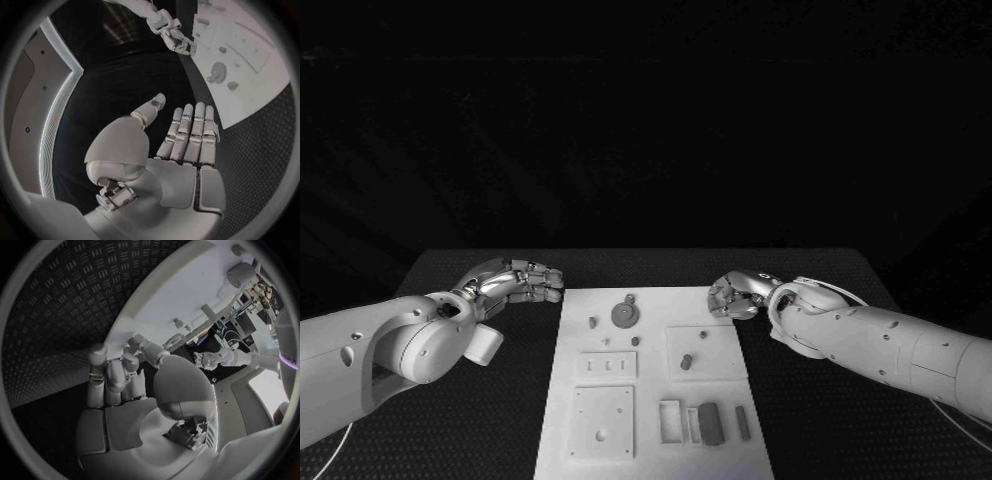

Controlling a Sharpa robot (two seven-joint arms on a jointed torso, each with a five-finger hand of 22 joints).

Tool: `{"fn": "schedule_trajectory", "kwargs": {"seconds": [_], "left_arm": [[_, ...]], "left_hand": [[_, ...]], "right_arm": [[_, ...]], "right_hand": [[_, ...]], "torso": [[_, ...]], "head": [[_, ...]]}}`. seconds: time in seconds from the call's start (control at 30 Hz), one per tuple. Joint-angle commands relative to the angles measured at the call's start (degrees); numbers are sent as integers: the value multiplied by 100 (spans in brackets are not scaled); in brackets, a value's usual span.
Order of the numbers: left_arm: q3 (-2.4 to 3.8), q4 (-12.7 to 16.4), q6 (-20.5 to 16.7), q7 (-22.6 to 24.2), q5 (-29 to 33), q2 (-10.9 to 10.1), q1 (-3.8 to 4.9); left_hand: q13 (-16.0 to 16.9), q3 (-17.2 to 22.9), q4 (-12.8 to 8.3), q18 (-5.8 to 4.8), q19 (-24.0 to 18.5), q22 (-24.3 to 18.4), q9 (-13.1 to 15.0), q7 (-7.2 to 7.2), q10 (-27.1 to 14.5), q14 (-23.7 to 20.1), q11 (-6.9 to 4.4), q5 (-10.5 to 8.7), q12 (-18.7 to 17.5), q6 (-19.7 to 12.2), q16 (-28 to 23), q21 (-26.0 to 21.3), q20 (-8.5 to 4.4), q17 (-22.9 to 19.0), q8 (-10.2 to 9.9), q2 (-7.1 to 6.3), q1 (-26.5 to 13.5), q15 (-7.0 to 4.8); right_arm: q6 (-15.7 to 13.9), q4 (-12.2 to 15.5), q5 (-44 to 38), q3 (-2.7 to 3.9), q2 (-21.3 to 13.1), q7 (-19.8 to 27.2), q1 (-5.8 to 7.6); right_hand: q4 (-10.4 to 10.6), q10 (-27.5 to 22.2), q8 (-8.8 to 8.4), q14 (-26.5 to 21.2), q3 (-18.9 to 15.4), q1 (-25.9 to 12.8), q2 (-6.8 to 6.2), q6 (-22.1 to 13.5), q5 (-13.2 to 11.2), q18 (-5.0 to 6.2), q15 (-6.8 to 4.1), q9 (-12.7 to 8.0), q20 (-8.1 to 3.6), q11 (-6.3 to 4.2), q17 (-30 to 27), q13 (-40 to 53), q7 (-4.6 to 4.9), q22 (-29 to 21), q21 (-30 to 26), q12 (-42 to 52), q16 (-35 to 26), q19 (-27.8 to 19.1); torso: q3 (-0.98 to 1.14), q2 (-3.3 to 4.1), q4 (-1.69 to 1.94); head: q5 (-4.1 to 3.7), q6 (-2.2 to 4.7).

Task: Assemble the parts on the task board

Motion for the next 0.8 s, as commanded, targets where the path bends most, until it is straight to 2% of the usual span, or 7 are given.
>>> {"fn": "schedule_trajectory", "kwargs": {"seconds": [0.03,0.43,0.57,0.8], "left_arm": [[4,10,96,67,-22,6,2],[4,17,101,58,-25,-3,2],[4,14,99,59,-26,-5,2],[4,14,99,56,-26,-3,2]], "left_hand": [[3,-27,-16,-57,-2,-7,-5,30,37,23,-2,19,-23,-11,-37,-16,6,7,8,35,-15,19],[3,-28,-17,-58,-3,-8,-6,28,38,22,-3,19,-24,-11,-41,-17,6,10,9,35,-15,19],[3,-28,-17,-58,-4,-8,-6,28,38,22,-3,19,-24,-11,-42,-17,6,10,9,36,-15,20],[3,-28,-17,-58,-4,-8,-6,26,39,22,-3,20,-25,-10,-43,-17,6,11,9,37,-15,20]], "right_arm": [[-21,-6,-82,-1,16,-30,-17],[-22,-15,-104,-1,21,-56,-31],[-20,-10,-104,-1,26,-51,-31],[-40,-15,-104,-1,32,-63,-33]], "right_hand": [[-30,-4,33,2,-22,12,42,221,16,391,-41,8,-32,-39,4,-6,175,115,27,7,27,-22],[-25,2,45,4,-42,10,10,246,16,391,-53,20,-32,-52,4,-10,162,114,31,2,26,-24],[-24,2,45,4,-45,9,6,248,16,391,-55,22,-32,-53,3,-10,160,114,31,1,25,-24],[-6,15,57,16,-89,-48,-77,279,16,391,-68,36,-26,-67,12,-14,146,110,37,-3,25,-18]], "torso": [[0,0,0],[-11,-3,8],[-7,-2,2],[-6,-1,3]], "head": [[1,-13],[-24,-28],[5,-27],[-5,-34]]}}
